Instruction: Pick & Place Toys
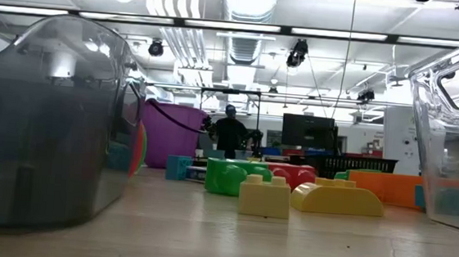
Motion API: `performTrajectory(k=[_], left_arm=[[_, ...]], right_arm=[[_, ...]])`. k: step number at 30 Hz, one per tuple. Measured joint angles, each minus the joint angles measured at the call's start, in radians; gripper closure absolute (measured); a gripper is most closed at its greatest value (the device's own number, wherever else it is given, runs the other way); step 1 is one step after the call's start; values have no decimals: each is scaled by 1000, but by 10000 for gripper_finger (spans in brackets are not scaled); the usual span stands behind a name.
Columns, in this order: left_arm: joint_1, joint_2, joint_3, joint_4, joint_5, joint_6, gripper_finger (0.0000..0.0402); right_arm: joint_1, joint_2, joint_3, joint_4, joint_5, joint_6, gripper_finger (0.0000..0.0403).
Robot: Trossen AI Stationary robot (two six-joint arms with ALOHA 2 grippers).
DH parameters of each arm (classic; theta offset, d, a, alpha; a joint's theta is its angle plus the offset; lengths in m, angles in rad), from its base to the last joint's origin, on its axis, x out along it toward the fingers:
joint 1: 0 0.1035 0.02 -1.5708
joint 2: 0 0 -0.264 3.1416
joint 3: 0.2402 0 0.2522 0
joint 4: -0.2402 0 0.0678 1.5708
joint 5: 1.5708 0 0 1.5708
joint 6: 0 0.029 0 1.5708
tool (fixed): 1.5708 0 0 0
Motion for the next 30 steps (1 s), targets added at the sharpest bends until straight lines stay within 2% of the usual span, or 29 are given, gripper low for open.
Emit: performTrajectory(k=[9,16,30], left_arm=[[0,0,0,2,-7,13,401],[0,0,0,9,-10,-226,401],[0,3,0,9,-10,-238,401]], right_arm=[[0,0,0,0,0,0,200],[0,0,0,0,0,0,200],[0,0,0,0,0,0,200]])
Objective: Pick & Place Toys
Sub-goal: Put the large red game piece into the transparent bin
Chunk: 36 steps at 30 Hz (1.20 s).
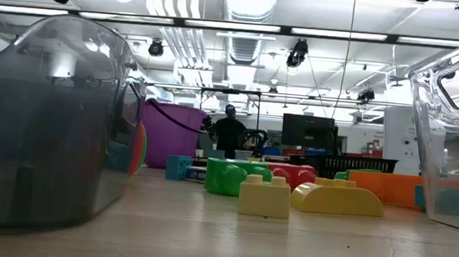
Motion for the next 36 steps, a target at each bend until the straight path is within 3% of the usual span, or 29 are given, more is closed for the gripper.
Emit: performTrajectory(k=[22,27,36], left_arm=[[0,35,0,-6,0,0,401],[0,51,0,12,-77,23,401],[0,98,0,-7,-102,23,401]], right_arm=[[0,0,0,-1,0,98,200],[0,0,0,-1,0,98,200],[0,13,0,0,3,98,200]])
